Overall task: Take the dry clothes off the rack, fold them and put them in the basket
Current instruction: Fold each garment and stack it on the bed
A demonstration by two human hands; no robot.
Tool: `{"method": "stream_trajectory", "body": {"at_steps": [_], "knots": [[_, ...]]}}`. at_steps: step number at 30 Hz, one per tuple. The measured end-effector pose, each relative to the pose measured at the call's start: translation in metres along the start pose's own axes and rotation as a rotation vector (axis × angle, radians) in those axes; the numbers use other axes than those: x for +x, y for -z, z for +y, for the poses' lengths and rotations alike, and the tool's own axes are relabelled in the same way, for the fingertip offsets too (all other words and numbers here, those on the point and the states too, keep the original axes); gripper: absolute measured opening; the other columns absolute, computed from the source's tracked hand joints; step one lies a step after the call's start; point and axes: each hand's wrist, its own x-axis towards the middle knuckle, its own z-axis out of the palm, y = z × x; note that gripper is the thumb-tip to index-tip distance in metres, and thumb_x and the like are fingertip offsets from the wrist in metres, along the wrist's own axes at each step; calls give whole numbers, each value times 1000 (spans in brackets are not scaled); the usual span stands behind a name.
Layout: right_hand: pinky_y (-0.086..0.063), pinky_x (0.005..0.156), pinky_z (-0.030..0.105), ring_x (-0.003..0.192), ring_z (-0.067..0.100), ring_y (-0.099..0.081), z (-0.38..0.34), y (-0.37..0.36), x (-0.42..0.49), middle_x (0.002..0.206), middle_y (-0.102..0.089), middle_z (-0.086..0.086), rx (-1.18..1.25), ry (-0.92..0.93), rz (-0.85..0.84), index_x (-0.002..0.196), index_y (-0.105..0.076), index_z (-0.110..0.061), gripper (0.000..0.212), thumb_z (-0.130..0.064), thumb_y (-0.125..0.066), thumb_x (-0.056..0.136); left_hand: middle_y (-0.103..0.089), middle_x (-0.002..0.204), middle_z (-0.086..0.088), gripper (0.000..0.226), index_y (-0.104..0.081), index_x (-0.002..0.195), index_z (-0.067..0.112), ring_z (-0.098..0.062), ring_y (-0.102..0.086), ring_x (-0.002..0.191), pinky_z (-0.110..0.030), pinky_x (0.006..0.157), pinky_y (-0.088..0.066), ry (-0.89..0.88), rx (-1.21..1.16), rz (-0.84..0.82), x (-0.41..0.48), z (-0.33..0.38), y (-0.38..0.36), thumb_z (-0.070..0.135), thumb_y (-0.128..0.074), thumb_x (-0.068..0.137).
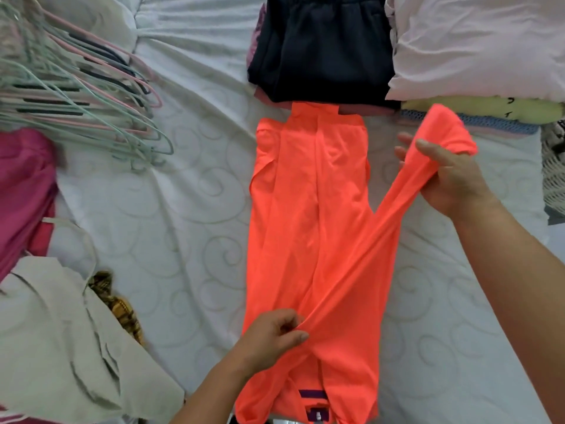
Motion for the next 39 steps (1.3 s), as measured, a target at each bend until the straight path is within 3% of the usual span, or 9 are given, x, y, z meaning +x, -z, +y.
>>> {"method": "stream_trajectory", "body": {"at_steps": [5, 9, 12, 17, 21, 24, 28, 33, 39], "knots": [[-48, 60, 23, 67, 7, -62, -18, -69, 31, 78, -69, -6, -336, 178, 28, 88, -59, -13, 6, -14, -54, 90, -43, 52, 19, 24, -50, 64, 20, 6, -34, 54, -12, 55, -29, 69, -204, 73, -2, 1, 1, 37, -67, 68], [-39, 104, 36, 126, 28, -47, 6, -103, 62, 135, -48, 15, -1091, 47, 5, 136, -39, -1, 82, -55, -64, 79, -53, 64, 5, 35, -58, 69, 13, -4, -45, 63, -15, 61, -37, 141, -388, 137, -4, -5, 3, 46, -67, 61], [-32, 109, 38, 134, 34, -34, 23, -94, 63, 145, -34, 20, -1355, 1, 64, 142, -30, -2, 95, -62, -62, 76, -59, 65, 1, 23, -61, 72, 10, -11, -54, 68, -19, 66, -48, 194, -481, 142, -7, -7, 4, 30, -71, 67], [-39, 89, 35, 109, 33, -51, 59, -30, -21, 112, -52, 19, -1022, 146, 260, 116, -51, 2, 56, -38, -65, 79, -66, 68, 8, 29, -62, 96, 11, -5, -59, 68, -20, 67, -51, 236, -564, 117, -8, 1, 4, 24, -74, 74], [-37, 66, 32, 80, 25, -52, 119, 15, -119, 75, -52, 4, -955, -203, 238, 84, -51, -7, 22, -17, -70, 82, -61, 58, 16, 28, -61, 88, 21, 3, -51, 55, -16, 56, -42, 227, -429, 205, -2, 9, 6, 32, -66, 63], [-43, 64, 31, 71, 17, -57, 152, 28, -186, 73, -62, 1, -880, -440, 109, 81, -56, -11, 26, -21, -78, 73, -58, 60, 14, 16, -62, 77, 15, 0, -48, 58, -15, 58, -40, 167, -458, 229, -2, 12, 5, 28, -63, 67], [-43, 58, 23, 58, 7, -53, 165, 30, -225, 62, -63, -4, -681, -506, 27, 77, -65, -5, 48, -40, -78, 46, -56, 60, 7, 37, -58, 76, 9, -3, -48, 55, -14, 55, -42, 149, -621, 308, -10, 12, 14, 35, -71, 53], [-34, 49, 15, 48, 3, -41, 172, 24, -245, 48, -48, -3, -574, -379, -6, 65, -55, -7, 23, 5, -68, 78, -55, 59, 5, 37, -57, 76, 6, -3, -49, 55, -12, 55, -41, 139, -549, 340, -22, 5, 22, 33, -73, 55], [-34, 40, 18, 40, 8, -37, 187, 37, -259, 48, -41, 4, -455, -357, 139, 78, -45, -3, 16, 5, -51, 90, -53, 65, -4, 17, -55, 73, 6, -11, -50, 60, -23, 61, -43, 210, -424, 366, -15, 3, 11, 11, -67, 83]]}}
